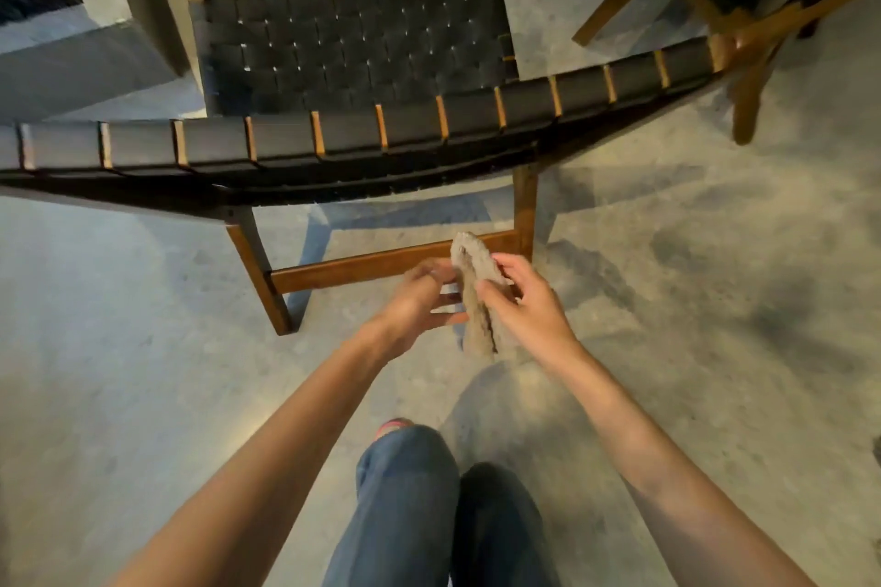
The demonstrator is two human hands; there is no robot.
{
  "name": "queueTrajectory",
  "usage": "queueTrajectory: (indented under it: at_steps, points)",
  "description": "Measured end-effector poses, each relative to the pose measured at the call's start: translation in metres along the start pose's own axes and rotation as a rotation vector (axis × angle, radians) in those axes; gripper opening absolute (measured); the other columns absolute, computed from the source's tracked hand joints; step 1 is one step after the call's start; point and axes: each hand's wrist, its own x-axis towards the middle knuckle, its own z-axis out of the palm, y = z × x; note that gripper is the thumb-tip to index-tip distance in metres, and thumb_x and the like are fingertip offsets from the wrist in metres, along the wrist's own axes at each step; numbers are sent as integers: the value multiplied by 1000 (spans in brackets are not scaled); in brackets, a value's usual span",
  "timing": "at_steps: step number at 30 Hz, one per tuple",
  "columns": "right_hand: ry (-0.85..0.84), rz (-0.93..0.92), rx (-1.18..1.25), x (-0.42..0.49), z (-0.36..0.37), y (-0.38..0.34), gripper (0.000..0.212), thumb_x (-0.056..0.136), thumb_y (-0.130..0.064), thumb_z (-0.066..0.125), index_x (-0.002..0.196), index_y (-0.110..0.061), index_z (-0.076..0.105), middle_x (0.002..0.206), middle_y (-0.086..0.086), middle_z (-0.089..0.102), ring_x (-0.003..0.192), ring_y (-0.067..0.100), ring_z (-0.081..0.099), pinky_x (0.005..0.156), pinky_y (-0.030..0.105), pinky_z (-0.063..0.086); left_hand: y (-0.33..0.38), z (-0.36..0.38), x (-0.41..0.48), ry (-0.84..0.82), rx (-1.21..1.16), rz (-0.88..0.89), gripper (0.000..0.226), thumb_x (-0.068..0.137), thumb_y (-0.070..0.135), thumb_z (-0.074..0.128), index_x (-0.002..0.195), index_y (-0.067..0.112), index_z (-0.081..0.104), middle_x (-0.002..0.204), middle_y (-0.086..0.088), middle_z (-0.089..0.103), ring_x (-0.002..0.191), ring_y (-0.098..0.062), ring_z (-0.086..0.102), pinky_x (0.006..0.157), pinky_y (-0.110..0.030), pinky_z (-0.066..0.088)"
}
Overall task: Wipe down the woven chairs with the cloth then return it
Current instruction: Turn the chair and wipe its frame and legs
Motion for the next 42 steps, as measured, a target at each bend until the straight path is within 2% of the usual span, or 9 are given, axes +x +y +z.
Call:
queueTrajectory:
  at_steps: [4,9,12,16,22,28,31,35,42]
  points:
    - [136,-100,20,39,12,59,45,80,-19,76,117,-29,54,102,-20,62,94,-7,59,72,8,48,-28,-7,59,-80,-3,98,32,99,7,37,103,18,66,111,-9,66,100,-25,65,72,-31,58]
    - [351,-314,114,89,17,106,38,81,-2,68,95,-34,54,95,-7,65,83,0,61,75,15,49,-43,-13,112,-170,81,327,34,100,7,36,127,21,53,121,-4,61,95,-21,66,78,-33,58]
    - [456,-422,154,108,16,117,38,82,-6,66,96,-38,54,95,-15,63,86,-4,61,74,11,48,-42,-17,130,-50,346,633,26,101,16,40,119,32,50,114,7,60,90,-5,65,83,-28,54]
    - [624,-553,218,117,9,108,40,84,-7,64,101,-41,51,94,-21,60,87,-11,58,70,5,44,-47,-20,137,142,665,995,38,99,17,43,135,31,43,133,11,49,120,-4,48,100,-29,43]
    - [904,-793,288,113,-12,68,33,89,-11,63,120,-16,51,110,-3,58,98,2,58,78,8,46,-28,-16,119,460,1106,1379,65,95,11,50,148,36,23,155,18,12,145,-7,3,115,-25,12]
    - [1151,-1156,19,138,-31,25,34,86,0,63,118,9,52,117,21,50,114,10,46,98,12,37,6,-7,121,750,1427,1478,78,88,14,60,150,33,16,160,2,3,146,-23,-13,116,-48,6]
    - [1082,-1142,-95,157,-34,15,43,86,-4,62,125,9,48,128,25,46,122,14,39,105,13,30,15,-6,127,837,1496,1469,80,86,17,62,150,32,17,160,0,0,145,-24,-16,114,-50,2]
    - [1091,-1041,-474,190,-35,14,79,83,-30,59,144,2,23,148,22,28,137,32,21,116,40,21,25,-9,139,937,1564,1472,86,78,22,68,150,31,21,160,-1,1,146,-29,-12,114,-58,-2]
    - [1248,-1104,-580,221,-50,14,81,84,-21,56,149,-7,10,154,12,12,141,44,10,119,31,-7,40,-8,160,1099,1622,1560,94,71,14,73,150,28,23,160,-4,3,146,-32,-8,113,-59,-12]
